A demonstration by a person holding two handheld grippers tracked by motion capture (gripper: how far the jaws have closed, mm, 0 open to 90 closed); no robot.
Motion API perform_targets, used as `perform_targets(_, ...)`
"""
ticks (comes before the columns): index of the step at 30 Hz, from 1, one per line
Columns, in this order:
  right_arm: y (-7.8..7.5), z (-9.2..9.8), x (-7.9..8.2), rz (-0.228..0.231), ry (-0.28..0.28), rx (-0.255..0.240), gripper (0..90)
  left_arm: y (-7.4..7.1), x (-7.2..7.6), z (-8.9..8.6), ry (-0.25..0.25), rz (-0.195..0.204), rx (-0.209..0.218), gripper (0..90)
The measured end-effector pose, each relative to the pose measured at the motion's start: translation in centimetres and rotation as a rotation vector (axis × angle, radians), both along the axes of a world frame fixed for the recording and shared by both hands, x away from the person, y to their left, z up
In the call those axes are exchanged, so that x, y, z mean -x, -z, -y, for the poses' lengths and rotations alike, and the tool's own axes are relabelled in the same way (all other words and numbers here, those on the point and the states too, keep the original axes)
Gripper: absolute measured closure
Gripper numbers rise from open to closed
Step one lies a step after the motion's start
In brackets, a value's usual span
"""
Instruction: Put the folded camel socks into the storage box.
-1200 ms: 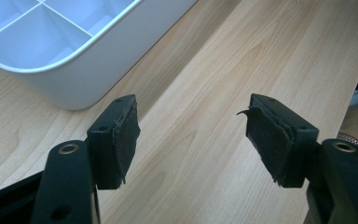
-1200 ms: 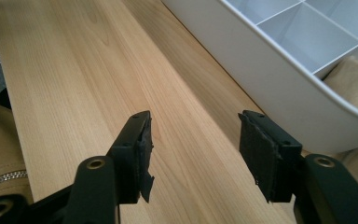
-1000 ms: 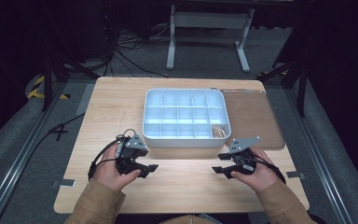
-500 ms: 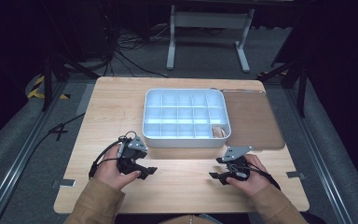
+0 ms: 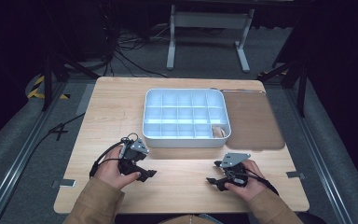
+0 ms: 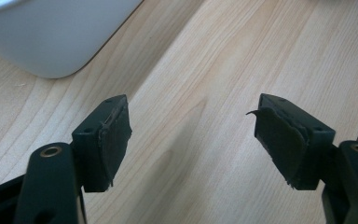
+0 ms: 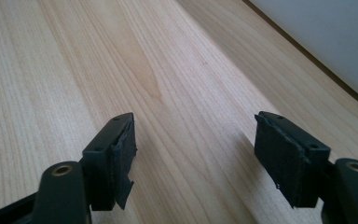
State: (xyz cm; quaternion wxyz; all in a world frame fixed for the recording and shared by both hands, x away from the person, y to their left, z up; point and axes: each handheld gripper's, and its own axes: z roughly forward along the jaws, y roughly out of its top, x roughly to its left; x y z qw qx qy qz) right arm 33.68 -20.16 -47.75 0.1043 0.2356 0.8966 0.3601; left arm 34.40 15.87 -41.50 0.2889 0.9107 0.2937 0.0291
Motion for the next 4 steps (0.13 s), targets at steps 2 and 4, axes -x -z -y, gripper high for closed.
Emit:
perform_targets(2,-0.03,-0.01,0.01,0.001,-0.004,-0.001,29.8,0.28,-0.10,-0.11,-0.006,-0.003,0.010,23.7)
perform_targets(4,-0.03,0.04,-0.05,-0.001,-0.007,-0.007,29.9,0.37,-0.18,-0.23,-0.006,-0.016,0.004,20.3)
